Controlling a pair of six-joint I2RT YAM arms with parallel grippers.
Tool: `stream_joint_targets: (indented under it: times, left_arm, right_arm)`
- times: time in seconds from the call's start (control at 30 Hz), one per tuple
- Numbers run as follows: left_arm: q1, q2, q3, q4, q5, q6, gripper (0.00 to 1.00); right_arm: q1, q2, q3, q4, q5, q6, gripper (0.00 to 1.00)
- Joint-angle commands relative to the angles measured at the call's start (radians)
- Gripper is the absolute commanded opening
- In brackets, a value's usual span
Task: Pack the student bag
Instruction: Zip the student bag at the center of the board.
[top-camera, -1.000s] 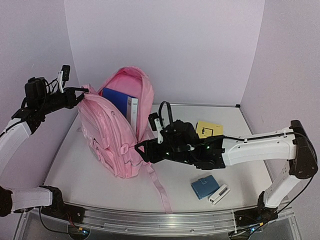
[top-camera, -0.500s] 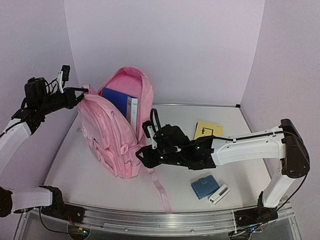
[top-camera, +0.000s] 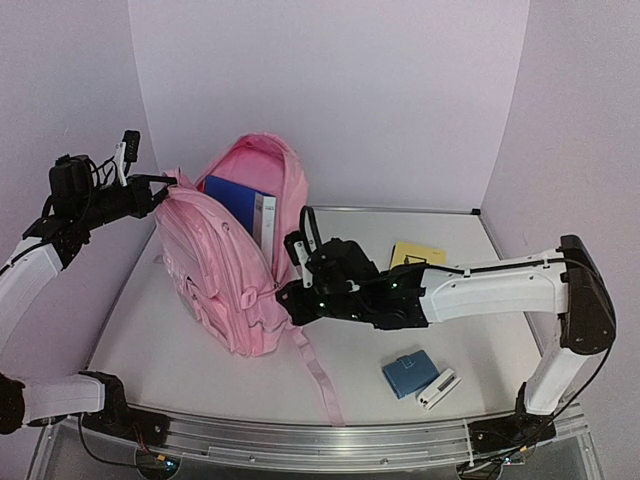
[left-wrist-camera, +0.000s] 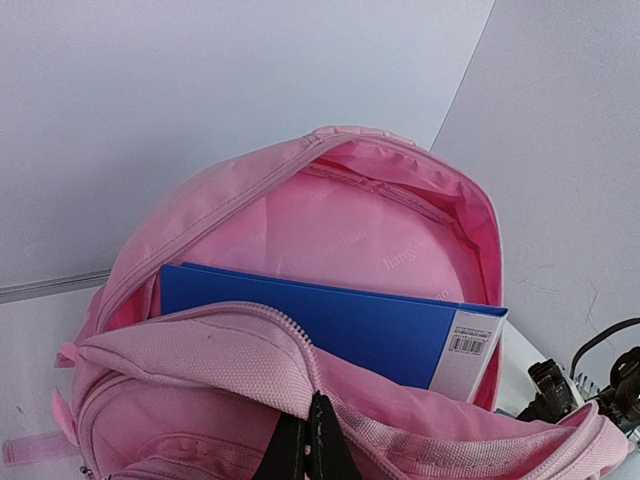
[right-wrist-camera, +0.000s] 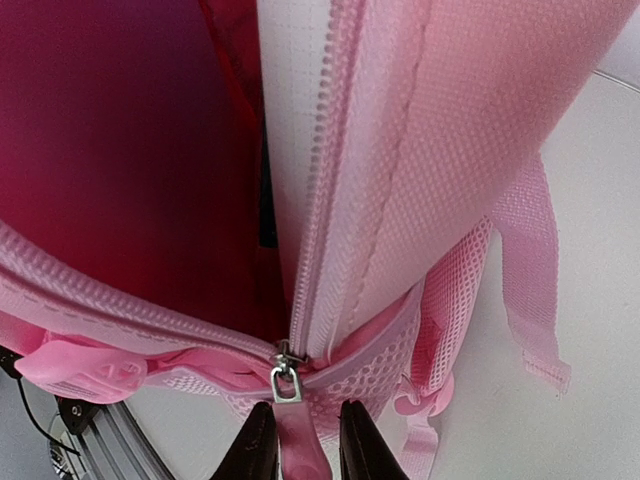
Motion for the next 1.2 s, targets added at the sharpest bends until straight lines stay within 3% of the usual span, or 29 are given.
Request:
stream_joint_targets:
  times: [0.0,0.2,0.57,0.7,1.17]
  left_arm:
    - [-0.002,0.004,-0.025,-0.109,-0.009,0.016,0.00]
    - [-0.002,-0.002,-0.025,-0.109,-0.015,0.016,0.00]
    - [-0.002,-0.023,0.089,-0.110,-0.006,0.001,0.00]
    - [-0.002,0.007,0.191,-0.168,0.063,0.025,0.00]
    - [-0.002,0.068,0.305,-0.147,0.109,0.000,0.00]
  right_arm:
    - [-0.001,0.012,0.038,-0.001,0.006,-0.010,0.15]
    - [-0.001,-0.021,0.047,-0.037,0.016,-0.008,0.00]
    - [-0.015,-0.104,0.258,-0.151,0.104,-0.008,0.00]
    - [-0.038,-0.084,0.361,-0.163,0.109,-0.030,0.00]
    - [-0.054,0.034,0.666,-0.167,0.090,-0.158,0.00]
